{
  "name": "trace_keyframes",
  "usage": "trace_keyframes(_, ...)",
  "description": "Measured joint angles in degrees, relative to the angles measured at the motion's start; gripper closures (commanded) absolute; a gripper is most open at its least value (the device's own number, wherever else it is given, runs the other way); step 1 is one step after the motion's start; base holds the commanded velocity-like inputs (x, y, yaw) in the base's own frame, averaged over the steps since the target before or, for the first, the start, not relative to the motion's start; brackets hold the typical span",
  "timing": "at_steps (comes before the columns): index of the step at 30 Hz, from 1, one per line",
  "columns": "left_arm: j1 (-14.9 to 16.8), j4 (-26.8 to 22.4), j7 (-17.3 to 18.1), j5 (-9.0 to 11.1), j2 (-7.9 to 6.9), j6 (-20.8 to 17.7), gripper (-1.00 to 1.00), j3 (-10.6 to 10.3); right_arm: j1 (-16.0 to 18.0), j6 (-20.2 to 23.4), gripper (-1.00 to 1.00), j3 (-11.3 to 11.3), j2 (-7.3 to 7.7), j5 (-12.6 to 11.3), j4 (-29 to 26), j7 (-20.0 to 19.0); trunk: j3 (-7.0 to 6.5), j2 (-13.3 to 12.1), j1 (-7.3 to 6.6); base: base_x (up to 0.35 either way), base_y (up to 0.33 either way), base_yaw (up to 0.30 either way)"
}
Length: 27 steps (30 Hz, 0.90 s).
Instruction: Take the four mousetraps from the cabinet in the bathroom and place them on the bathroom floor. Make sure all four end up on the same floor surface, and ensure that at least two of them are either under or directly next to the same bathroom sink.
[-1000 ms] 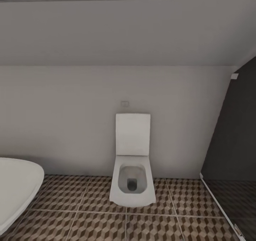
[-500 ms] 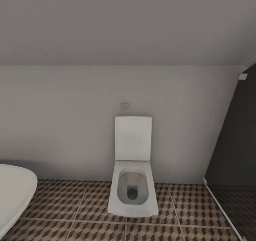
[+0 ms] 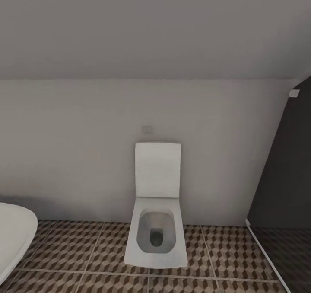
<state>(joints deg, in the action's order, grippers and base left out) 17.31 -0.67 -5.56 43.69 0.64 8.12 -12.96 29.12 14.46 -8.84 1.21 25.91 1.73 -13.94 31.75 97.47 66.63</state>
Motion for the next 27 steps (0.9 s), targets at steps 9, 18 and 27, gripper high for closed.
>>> trace_keyframes(9, -0.01, -0.09, -0.56, -0.2, 1.17, -0.24, 1.0, -0.46, 0.0, -0.02, 1.0, -0.01, 0.0, 0.05, -0.02, 0.0, 0.0, 0.0, 0.0, 0.001, -0.002, 0.0)
trace_keyframes(18, 0.1, -1.67, -0.74, -6.17, 1.03, -0.59, 1.0, -1.8, 0.0, 0.09, 1.0, -0.25, -0.06, -0.02, -0.46, 0.39, 0.0, 0.0, 0.0, 0.0, 0.0, 0.0)
trace_keyframes(27, 0.16, -12.77, -0.83, -14.64, 0.95, -4.85, 1.0, -1.86, 0.08, 0.63, 1.0, -0.56, -0.26, -0.22, -5.99, 1.4, -0.01, 0.0, 0.0, 0.0, 0.0, 0.0)
